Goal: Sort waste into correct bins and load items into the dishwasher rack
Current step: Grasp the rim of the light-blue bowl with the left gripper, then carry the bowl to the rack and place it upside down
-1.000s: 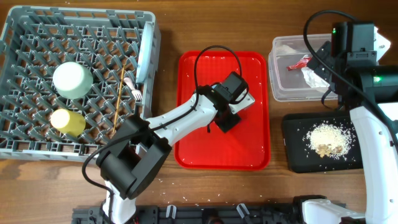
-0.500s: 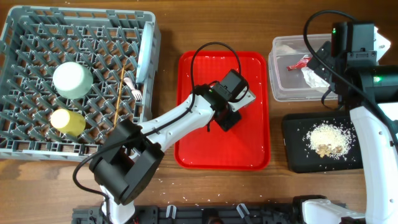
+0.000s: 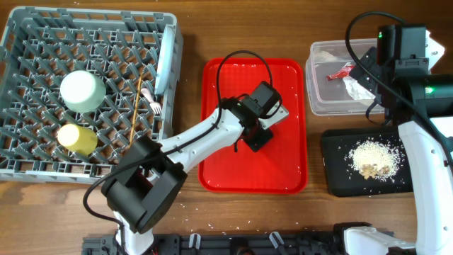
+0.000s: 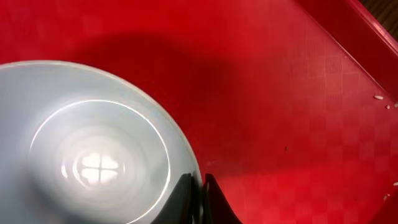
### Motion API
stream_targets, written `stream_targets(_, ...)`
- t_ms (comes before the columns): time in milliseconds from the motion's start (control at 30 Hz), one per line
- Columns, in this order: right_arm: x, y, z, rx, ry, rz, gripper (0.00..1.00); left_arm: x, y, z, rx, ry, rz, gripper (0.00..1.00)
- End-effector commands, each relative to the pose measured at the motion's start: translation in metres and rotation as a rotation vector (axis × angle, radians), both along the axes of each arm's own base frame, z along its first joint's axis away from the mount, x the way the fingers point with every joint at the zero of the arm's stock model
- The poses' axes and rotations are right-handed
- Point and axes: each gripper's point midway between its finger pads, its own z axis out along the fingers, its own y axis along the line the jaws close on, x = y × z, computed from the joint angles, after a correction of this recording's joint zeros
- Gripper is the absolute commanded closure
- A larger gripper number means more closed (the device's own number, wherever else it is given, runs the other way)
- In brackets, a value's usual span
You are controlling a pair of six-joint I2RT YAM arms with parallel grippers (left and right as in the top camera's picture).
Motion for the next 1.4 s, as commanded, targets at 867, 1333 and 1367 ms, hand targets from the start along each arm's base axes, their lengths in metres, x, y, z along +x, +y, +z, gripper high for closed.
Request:
stream_targets(867,0.001,-0.004,0.004,-0.018,-0.008,-0.011,0.00,0.104,0.369,0.331,-1.004,-0.361,1.017,0.96)
stream_targets(1333,0.001,-0.004,0.004,-0.018,-0.009,-0.012,0.00,0.190,0.550,0.230,-1.411,-0.218,1.303,0.96)
stream_targets(1367,0.001,-0.004,0.004,-0.018,-0.008,-0.011,0.01,0.192,0.551,0.232,-1.422,-0.230,1.290,0.96)
